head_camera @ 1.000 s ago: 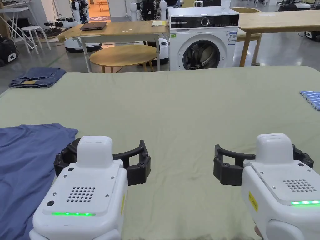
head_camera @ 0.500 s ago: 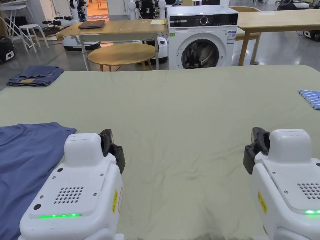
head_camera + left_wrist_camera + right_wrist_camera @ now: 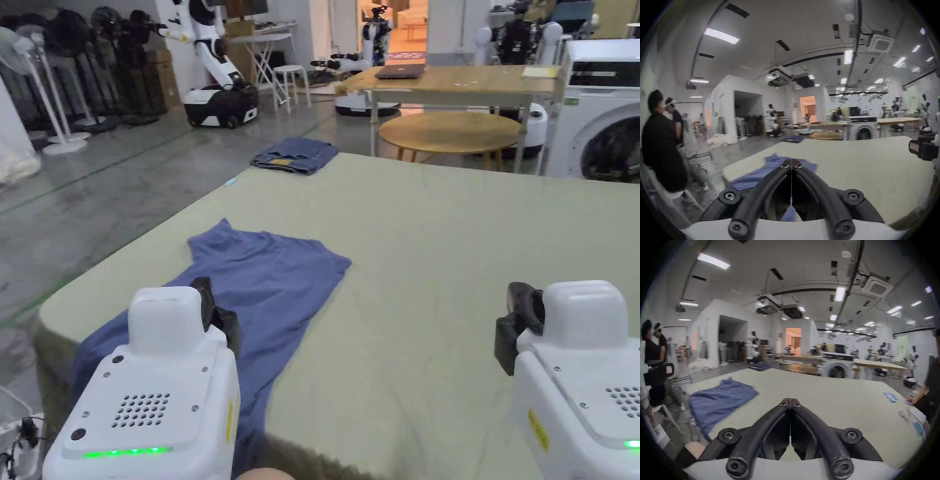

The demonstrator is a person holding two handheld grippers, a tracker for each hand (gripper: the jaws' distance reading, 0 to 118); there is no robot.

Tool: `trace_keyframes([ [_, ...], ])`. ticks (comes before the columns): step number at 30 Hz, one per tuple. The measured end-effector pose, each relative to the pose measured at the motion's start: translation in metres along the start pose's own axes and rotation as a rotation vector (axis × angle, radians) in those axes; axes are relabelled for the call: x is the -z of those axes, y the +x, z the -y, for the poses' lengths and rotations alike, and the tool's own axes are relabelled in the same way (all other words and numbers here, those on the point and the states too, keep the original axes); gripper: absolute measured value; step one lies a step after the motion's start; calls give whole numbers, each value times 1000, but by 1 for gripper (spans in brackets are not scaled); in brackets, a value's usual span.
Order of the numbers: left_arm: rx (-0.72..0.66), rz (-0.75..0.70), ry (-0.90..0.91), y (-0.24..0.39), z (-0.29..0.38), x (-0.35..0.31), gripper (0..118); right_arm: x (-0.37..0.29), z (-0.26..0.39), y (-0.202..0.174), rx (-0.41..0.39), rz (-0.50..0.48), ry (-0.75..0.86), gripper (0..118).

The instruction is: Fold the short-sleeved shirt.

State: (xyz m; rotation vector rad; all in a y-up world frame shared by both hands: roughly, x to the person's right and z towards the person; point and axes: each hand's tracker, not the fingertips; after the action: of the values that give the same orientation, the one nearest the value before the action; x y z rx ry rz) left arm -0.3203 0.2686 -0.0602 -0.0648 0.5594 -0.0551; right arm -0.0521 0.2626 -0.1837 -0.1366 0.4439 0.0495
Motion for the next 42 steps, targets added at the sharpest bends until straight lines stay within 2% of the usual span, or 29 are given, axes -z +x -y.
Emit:
trace_keyframes([
  [2, -14, -86, -14, -30, 0, -8, 0, 1, -8, -23, -1, -108, 10, 0],
  [5, 18, -149, -36, -56, 1, -14, 0, 2, -17, -44, -14, -162, 38, 0],
  [11, 17, -144, -110, -61, 19, 16, 0, 24, -10, -42, 4, -189, -11, 0],
  [16, 18, 9, -201, -31, 30, 98, 0, 37, 5, -18, 20, -212, -74, 0],
  [20, -9, 264, -357, 3, 41, 214, 0, 50, 31, 1, -81, -150, -148, 0],
  [21, -25, 292, -397, 12, 47, 242, 12, 52, 38, 6, -82, -143, -178, 0],
  [22, -26, 301, -413, 19, 55, 273, 44, 56, 46, 11, -81, -136, -210, 0],
  [23, -12, 308, -451, 25, 64, 306, 90, 62, 52, 15, -81, -129, -243, 0],
  [24, 2, 313, -498, 29, 72, 332, 118, 66, 58, 18, -83, -120, -271, 0],
  [27, 52, 276, -687, 38, 104, 399, 118, 79, 79, 26, -127, -100, -370, 0],
  [29, 84, 201, -794, 39, 124, 424, 117, 86, 87, 29, -151, -107, -405, 0],
  [33, 156, 123, -884, 40, 155, 462, 118, 100, 96, 32, -151, -119, -436, 0],
  [35, -4, 181, -957, 36, 165, 467, 117, 100, 96, 34, -143, -126, -439, 0],
  [37, 86, 160, -889, 41, 159, 458, 114, 98, 93, 32, -150, -131, -425, 0],
  [38, 109, 184, -858, 46, 156, 451, 103, 97, 91, 32, -153, -135, -421, 0],
  [41, 202, 244, -755, 66, 145, 426, 21, 91, 87, 32, -142, -166, -416, 0],
  [42, 202, 259, -753, 71, 144, 422, 1, 87, 86, 32, -140, -175, -419, 0],
])
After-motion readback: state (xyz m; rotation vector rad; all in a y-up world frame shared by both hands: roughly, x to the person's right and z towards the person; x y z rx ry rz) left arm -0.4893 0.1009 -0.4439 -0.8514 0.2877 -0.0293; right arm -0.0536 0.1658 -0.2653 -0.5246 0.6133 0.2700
